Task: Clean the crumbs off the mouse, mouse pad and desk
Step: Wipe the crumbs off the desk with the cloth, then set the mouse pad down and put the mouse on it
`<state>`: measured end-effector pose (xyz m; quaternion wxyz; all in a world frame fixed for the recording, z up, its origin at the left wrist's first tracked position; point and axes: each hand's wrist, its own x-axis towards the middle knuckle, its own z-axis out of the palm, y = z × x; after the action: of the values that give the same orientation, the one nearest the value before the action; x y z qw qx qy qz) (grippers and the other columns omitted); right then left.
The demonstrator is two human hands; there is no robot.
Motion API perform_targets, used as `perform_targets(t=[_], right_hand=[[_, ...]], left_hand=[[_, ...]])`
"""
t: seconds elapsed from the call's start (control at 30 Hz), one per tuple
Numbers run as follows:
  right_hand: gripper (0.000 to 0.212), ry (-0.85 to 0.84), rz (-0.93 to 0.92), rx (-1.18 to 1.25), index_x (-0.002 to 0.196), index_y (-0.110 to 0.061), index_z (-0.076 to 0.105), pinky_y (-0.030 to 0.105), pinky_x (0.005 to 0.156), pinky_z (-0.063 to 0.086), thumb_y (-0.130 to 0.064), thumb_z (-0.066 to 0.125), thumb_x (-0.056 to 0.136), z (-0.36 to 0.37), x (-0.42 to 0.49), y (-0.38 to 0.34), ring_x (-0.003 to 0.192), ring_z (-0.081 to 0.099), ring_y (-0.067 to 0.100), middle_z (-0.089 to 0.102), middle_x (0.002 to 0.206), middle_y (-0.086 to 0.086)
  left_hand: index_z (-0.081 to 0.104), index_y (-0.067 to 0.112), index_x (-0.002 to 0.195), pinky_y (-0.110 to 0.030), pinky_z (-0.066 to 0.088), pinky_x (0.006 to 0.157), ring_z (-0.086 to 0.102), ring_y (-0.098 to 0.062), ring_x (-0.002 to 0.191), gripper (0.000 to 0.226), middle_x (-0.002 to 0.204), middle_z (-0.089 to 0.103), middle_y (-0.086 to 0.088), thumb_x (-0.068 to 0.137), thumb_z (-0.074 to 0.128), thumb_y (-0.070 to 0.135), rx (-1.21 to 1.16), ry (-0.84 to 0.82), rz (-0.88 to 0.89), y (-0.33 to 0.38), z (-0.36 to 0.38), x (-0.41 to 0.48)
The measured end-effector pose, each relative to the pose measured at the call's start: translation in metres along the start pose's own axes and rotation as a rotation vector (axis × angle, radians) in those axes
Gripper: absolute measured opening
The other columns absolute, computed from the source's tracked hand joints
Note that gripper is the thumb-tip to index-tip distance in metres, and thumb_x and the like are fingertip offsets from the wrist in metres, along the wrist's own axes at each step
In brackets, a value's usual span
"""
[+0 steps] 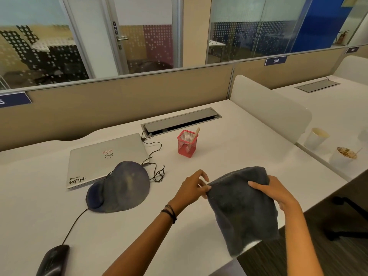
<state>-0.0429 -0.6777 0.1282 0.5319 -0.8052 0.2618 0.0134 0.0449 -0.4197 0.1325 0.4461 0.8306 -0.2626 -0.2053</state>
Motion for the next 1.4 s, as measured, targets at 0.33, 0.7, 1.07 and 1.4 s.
perform_targets(t=[0.33,0.7,1.07,1.4], right_hand=[[0.062,0.116,0.021,0.035,0.137,-0.014,0.040,0.046,0.099,0.044,-0.020,0.071,0.083,0.025,0.043,0.002,0.125,0.047,0.035,0.047,0.140,0.015],[0.022,0.374,-0.132,0.199,0.111,-0.008,0.061,0.037,0.087,0.051,-0.001,0.052,0.092,0.078,0.030,0.006,0.101,0.064,0.031,0.065,0.114,0.014],[0.024,-0.059,-0.076,0.329,0.102,-0.004,0.064,0.029,0.070,0.054,0.005,0.044,0.093,0.202,0.031,-0.036,0.079,0.066,0.021,0.066,0.100,0.015],[0.029,-0.260,0.101,0.295,0.121,0.000,0.057,0.039,0.087,0.052,-0.005,0.050,0.094,0.292,0.037,-0.071,0.097,0.060,0.026,0.058,0.120,0.020]], left_hand=[[0.057,0.011,0.114,-0.021,0.047,0.086,0.061,-0.022,0.105,0.022,0.123,0.061,-0.010,0.093,0.052,0.011,-0.038,0.142,-0.078,-0.031,0.018,0.031],[0.055,0.022,0.124,-0.027,0.045,0.092,0.060,-0.018,0.106,0.032,0.126,0.058,-0.003,0.093,0.057,0.027,-0.029,0.112,-0.165,-0.067,-0.026,-0.008],[0.059,0.018,0.119,-0.018,0.045,0.080,0.057,-0.015,0.107,0.025,0.117,0.060,-0.002,0.094,0.055,0.019,-0.236,0.414,-0.348,-0.134,-0.093,-0.090],[0.049,0.008,0.129,-0.031,0.041,0.093,0.051,-0.023,0.114,0.034,0.132,0.052,-0.012,0.096,0.051,0.014,-0.417,0.778,-0.504,-0.187,-0.129,-0.151]])
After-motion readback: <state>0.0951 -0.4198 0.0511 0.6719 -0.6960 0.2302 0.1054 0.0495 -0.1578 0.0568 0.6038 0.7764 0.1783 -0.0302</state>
